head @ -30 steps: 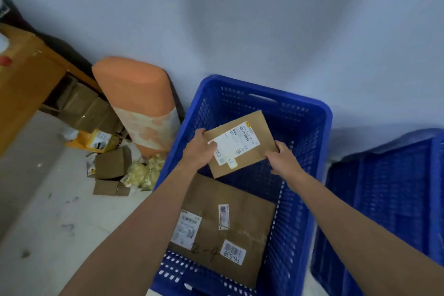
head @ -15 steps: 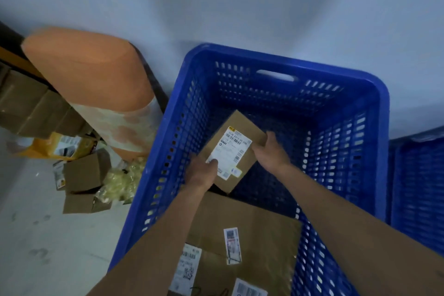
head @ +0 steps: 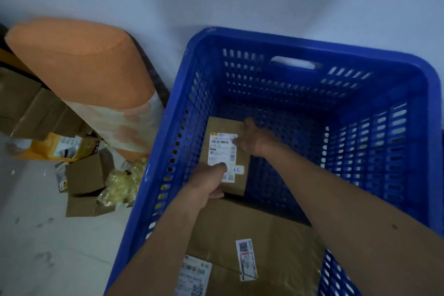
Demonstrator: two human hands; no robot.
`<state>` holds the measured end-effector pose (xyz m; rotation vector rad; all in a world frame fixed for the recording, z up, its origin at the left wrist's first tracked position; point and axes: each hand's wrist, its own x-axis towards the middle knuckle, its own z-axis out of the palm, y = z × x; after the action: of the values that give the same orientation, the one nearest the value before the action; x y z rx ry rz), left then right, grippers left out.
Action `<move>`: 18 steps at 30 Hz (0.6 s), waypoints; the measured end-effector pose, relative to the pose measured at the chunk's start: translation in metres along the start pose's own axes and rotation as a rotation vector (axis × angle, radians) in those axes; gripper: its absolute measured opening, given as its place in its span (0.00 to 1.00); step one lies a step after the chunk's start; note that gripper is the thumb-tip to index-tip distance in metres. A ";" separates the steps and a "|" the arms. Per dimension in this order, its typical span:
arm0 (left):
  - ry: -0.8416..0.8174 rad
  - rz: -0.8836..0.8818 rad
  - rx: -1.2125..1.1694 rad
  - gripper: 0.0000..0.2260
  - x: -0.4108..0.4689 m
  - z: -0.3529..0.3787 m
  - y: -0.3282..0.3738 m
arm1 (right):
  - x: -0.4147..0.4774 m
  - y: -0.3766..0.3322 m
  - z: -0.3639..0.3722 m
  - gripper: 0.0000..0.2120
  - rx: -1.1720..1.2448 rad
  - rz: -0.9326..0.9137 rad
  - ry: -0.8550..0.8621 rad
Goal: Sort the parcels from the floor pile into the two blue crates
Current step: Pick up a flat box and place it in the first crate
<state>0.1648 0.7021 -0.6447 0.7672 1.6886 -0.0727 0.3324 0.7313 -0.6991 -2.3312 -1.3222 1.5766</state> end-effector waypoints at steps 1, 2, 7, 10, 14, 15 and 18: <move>0.010 0.015 0.061 0.10 -0.001 0.002 0.000 | -0.002 0.001 0.002 0.38 -0.002 0.000 -0.022; 0.024 0.045 0.147 0.11 0.004 0.005 -0.005 | -0.003 0.003 0.005 0.39 0.003 0.001 -0.036; 0.112 0.121 0.476 0.23 0.009 0.014 -0.017 | -0.008 0.008 0.006 0.39 -0.029 -0.023 -0.055; 0.093 0.100 0.542 0.28 0.010 0.015 -0.018 | -0.013 0.009 0.002 0.44 -0.025 -0.006 -0.074; 0.067 0.131 0.581 0.31 -0.008 0.012 -0.008 | -0.038 0.013 -0.005 0.44 -0.041 -0.022 -0.048; 0.046 0.149 0.617 0.28 -0.019 0.011 -0.002 | -0.053 0.013 -0.011 0.44 -0.068 -0.025 -0.054; -0.008 0.207 0.698 0.19 -0.065 0.009 0.022 | -0.106 0.015 -0.041 0.40 -0.119 -0.001 -0.117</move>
<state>0.1877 0.6863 -0.5818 1.4498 1.5651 -0.5393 0.3605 0.6689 -0.6073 -2.3360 -1.4805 1.7038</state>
